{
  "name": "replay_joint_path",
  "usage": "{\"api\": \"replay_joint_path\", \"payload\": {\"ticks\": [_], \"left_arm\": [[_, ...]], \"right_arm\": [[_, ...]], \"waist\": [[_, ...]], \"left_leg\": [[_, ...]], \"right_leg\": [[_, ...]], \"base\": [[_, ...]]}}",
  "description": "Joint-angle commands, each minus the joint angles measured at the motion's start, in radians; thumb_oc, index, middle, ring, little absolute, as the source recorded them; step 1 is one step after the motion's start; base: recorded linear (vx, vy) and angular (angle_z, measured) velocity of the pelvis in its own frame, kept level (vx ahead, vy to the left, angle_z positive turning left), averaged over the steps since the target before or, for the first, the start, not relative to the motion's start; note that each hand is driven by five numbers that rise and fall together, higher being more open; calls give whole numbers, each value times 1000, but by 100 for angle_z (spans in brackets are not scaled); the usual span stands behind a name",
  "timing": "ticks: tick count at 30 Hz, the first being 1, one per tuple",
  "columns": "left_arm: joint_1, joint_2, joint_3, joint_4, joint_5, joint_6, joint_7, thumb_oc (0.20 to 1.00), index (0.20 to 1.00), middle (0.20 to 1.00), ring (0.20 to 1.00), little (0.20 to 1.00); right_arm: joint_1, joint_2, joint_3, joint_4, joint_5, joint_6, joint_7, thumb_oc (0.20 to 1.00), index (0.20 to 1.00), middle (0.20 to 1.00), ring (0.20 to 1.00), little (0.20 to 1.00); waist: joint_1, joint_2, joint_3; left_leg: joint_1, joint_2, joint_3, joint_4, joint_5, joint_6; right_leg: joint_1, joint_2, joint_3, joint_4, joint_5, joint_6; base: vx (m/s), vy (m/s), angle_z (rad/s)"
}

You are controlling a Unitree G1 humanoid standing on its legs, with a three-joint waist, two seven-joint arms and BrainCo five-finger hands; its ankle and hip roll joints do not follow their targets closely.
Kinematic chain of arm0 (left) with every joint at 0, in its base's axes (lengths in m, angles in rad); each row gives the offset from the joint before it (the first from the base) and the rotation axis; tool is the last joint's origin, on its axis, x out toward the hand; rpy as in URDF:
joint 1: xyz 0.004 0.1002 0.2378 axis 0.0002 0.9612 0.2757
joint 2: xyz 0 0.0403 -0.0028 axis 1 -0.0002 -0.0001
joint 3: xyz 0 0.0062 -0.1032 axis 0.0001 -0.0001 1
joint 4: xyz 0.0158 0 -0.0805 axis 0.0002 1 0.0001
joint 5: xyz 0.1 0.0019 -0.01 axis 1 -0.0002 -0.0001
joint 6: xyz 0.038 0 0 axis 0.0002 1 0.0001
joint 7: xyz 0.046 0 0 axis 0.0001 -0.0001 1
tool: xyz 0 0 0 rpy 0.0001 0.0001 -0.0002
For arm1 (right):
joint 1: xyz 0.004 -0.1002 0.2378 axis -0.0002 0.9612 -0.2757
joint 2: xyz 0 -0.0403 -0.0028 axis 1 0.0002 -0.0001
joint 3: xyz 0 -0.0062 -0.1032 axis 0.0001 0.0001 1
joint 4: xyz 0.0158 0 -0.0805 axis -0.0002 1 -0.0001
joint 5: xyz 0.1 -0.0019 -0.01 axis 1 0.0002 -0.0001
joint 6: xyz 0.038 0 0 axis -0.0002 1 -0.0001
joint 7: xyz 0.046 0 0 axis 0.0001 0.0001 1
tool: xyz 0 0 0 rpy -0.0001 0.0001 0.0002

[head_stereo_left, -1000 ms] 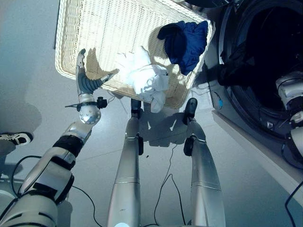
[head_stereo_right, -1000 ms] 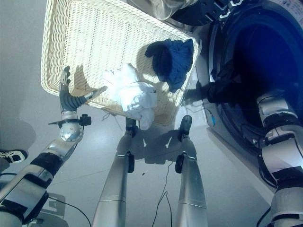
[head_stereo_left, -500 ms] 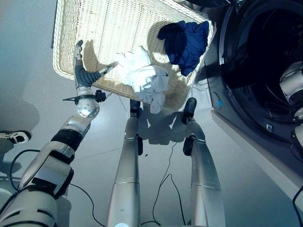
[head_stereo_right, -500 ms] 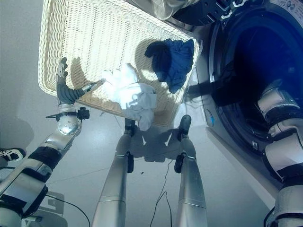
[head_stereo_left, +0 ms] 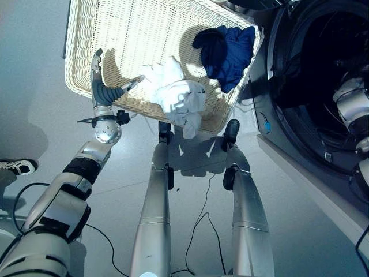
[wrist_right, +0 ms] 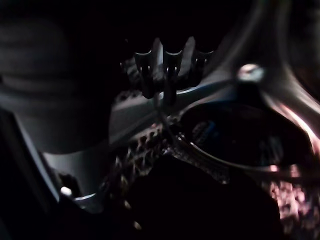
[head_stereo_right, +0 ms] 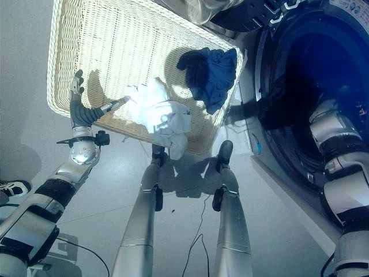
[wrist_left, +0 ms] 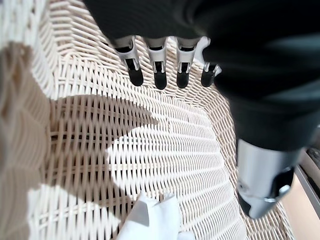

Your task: Put the clothes into the washing machine.

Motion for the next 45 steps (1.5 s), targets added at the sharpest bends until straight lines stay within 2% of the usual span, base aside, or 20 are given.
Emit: {"api": "replay_joint_path", "payload": {"ticks": [1,3,4,5,8,16,19,23,24,25,26,27,28,29,34,36,38,40,45], "left_arm": [[22,-51,80,-49,48,-19,49,1000,1000,1000,1000,1000],[36,-66,96,-51,63,-22,54,1000,1000,1000,1000,1000],[45,-78,108,-58,81,-18,64,1000,1000,1000,1000,1000],[46,-79,108,-59,84,-18,66,1000,1000,1000,1000,1000],[55,-100,123,-59,107,-15,91,1000,1000,1000,1000,1000],[60,-147,139,-34,134,-36,116,1000,1000,1000,1000,1000],[57,-159,131,-29,135,-42,125,1000,1000,1000,1000,1000],[56,-163,130,-26,134,-44,125,1000,1000,1000,1000,1000],[56,-169,126,-27,139,-43,132,1000,1000,1000,1000,1000],[56,-169,126,-27,139,-43,132,1000,1000,1000,1000,1000],[58,-181,122,-31,146,-43,142,1000,1000,1000,1000,1000],[58,-181,122,-31,146,-43,142,1000,1000,1000,1000,1000],[56,-185,118,-39,148,-38,141,1000,1000,1000,1000,1000],[59,-186,118,-51,192,-30,131,1000,1000,1000,1000,1000],[60,-174,83,-74,314,-7,74,1000,1000,1000,1000,1000],[60,-169,60,-88,339,4,22,1000,1000,1000,1000,1000],[52,-157,30,-97,348,13,-43,1000,1000,1000,1000,1000],[47,-151,9,-105,362,30,-66,1000,1000,1000,1000,1000],[19,-137,-49,-91,364,117,-170,1000,1000,1000,1000,1000]], "right_arm": [[87,2,-85,-52,290,-171,25,1000,1000,1000,1000,1000],[174,53,-183,-117,460,-288,68,1000,1000,1000,1000,1000],[247,104,-254,-182,569,-366,89,1000,1000,1000,1000,1000],[259,110,-263,-190,575,-375,92,1000,1000,1000,1000,1000],[370,201,-355,-281,679,-484,124,1000,1000,1000,1000,1000],[431,302,-416,-285,786,-551,140,1000,1000,1000,1000,1000],[421,320,-422,-277,798,-598,74,1000,1000,1000,1000,1000],[417,324,-425,-276,782,-612,39,1000,1000,1000,1000,1000],[411,328,-427,-280,729,-623,-15,1000,1000,1000,1000,1000],[411,328,-427,-280,729,-623,-15,1000,1000,1000,1000,1000],[396,316,-416,-306,475,-612,-168,1000,1000,1000,1000,1000],[396,316,-416,-306,475,-612,-168,1000,1000,1000,1000,1000],[382,293,-393,-358,258,-552,-260,1000,1000,1000,1000,1000],[368,271,-366,-410,116,-489,-271,1000,1000,1000,1000,1000],[392,245,-304,-499,-105,-443,-229,1000,1000,1000,1000,1000],[412,242,-289,-539,-163,-434,-223,1000,1000,1000,1000,1000],[432,242,-273,-565,-218,-439,-212,1000,1000,1000,1000,1000],[442,243,-259,-573,-245,-443,-205,1000,1000,1000,1000,1000],[448,236,-218,-561,-291,-475,-216,1000,1000,1000,1000,1000]], "waist": [[-15,29,-21],[-23,31,-21],[-29,30,-21],[-29,29,-21],[-44,28,-21],[-54,38,-21],[-53,44,-21],[-52,46,-21],[-52,47,-21],[-52,47,-21],[-52,51,-21],[-52,51,-21],[-54,54,-21],[-54,58,-21],[-58,63,-21],[-60,65,-21],[-65,67,-21],[-68,69,-21],[-74,74,-21]], "left_leg": [[9,-39,-11,63,-94,44],[12,-37,-7,64,-99,42],[13,-38,-4,63,-101,39],[14,-37,-4,62,-101,39],[19,-34,5,54,-99,36],[29,-29,19,40,-92,29],[32,-28,22,34,-88,27],[30,-28,23,34,-86,27],[29,-29,22,33,-86,27],[29,-29,22,33,-86,27],[22,-31,22,33,-83,30],[22,-31,22,33,-83,30],[15,-34,21,39,-83,32],[11,-37,22,42,-83,33],[5,-38,26,51,-83,36],[3,-39,30,56,-84,37],[1,-39,34,62,-86,39],[-2,-38,39,67,-87,39],[-7,-34,51,81,-89,41]], "right_leg": [[24,39,-84,-21,35,41],[20,39,-78,-12,30,41],[16,39,-74,-11,29,43],[17,39,-73,-10,29,43],[12,39,-66,-7,30,44],[13,41,-50,-12,32,42],[17,43,-46,-16,33,41],[17,43,-45,-18,32,41],[18,43,-45,-20,33,41],[18,43,-45,-20,33,41],[14,43,-44,-22,35,42],[14,43,-44,-22,35,42],[7,43,-40,-20,37,44],[5,43,-39,-19,34,46],[0,39,-39,-12,31,48],[-1,38,-38,-10,30,49],[-5,36,-37,-5,29,50],[-9,35,-35,-3,30,51],[-18,27,-35,10,30,56]], "base": [[-6,48,0],[3,18,-1],[0,0,0],[0,0,0],[-7,21,-2],[-5,32,-4],[0,14,-3],[0,0,-1],[0,0,0],[0,0,0],[0,0,0],[0,0,0],[0,0,0],[0,0,0],[0,4,0],[0,0,0],[0,0,0],[9,19,6],[2,4,1]]}}
